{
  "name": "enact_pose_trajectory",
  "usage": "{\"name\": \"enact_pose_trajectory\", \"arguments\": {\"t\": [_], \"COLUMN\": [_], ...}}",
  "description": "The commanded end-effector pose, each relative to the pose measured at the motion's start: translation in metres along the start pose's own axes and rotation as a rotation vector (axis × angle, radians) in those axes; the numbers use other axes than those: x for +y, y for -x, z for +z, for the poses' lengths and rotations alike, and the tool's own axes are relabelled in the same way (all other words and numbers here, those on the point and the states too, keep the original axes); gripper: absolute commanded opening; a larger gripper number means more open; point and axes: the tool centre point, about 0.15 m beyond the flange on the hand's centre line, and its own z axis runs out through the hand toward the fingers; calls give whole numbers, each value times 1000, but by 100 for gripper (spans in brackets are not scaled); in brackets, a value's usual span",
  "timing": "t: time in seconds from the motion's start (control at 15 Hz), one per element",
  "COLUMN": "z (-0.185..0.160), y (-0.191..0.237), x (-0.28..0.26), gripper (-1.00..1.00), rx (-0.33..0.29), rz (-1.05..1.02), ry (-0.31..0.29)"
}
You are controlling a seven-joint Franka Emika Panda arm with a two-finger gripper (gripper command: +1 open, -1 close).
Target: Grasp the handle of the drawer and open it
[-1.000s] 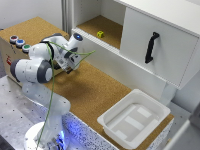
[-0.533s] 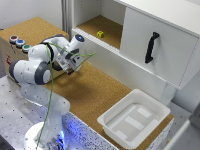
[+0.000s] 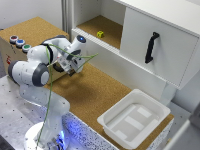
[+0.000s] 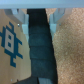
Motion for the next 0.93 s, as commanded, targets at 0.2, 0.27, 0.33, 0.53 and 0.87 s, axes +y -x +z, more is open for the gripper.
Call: {"name": "enact_pose_trajectory", "arguments": {"t": [0.2, 0.27, 0.33, 0.53, 0.87], "z": [25, 23, 22, 18, 9], "y": [-7, -7, -7, -6, -4], "x": [55, 58, 60, 66, 76], "gripper": [-100, -100, -100, -100, -100], "rx": [1, 2, 3, 8, 17], "rz": [54, 59, 62, 74, 98], "ry": [25, 27, 30, 33, 44]}}
